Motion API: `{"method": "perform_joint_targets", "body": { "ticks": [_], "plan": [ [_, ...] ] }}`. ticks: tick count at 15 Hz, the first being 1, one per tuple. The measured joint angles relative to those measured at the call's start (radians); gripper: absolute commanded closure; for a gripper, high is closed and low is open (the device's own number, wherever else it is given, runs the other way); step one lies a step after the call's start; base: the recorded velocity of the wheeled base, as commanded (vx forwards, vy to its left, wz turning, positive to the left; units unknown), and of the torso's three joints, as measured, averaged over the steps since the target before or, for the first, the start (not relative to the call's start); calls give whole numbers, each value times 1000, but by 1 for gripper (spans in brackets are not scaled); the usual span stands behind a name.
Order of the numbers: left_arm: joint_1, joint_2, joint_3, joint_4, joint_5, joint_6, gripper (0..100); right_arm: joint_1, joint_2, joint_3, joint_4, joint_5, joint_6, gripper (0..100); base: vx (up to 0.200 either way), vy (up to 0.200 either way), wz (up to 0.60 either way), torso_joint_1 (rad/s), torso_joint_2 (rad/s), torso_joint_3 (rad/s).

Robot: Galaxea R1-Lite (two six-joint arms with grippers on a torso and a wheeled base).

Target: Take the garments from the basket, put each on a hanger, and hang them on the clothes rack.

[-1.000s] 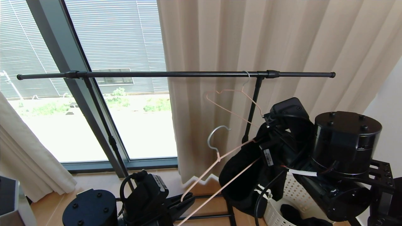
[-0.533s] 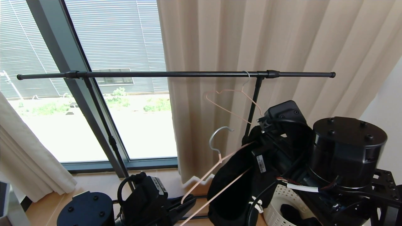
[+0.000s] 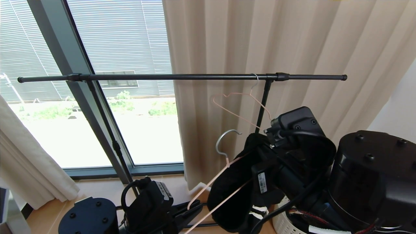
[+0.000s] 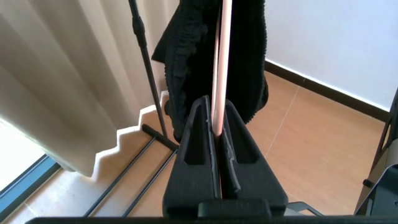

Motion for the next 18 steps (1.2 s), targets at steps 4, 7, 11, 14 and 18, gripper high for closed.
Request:
{"method": "perform_joint_targets", "body": {
  "ticks": [4, 7, 11, 14, 18],
  "plan": [
    [2, 1, -1, 0, 1, -2, 100, 53, -2, 2, -53, -1, 0, 100, 0, 0, 0, 0, 0, 0],
    [4, 0, -1, 0, 1, -2, 100, 64, -5, 12, -54, -4, 3, 0, 0, 0, 0, 0, 0, 0],
    [3, -10, -1, 0, 0, -1, 100, 50, -38, 25, -54, -2, 18, 0, 0, 0, 0, 0, 0, 0],
    [2, -14, -1, 0, 0, -1, 100, 20, -66, 30, -53, 14, 19, 0, 0, 0, 0, 0, 0, 0],
    [-1, -16, 0, 0, 0, 1, 100, 6, -54, 10, -54, 14, 19, 0, 0, 0, 0, 0, 0, 0]
  ]
}}
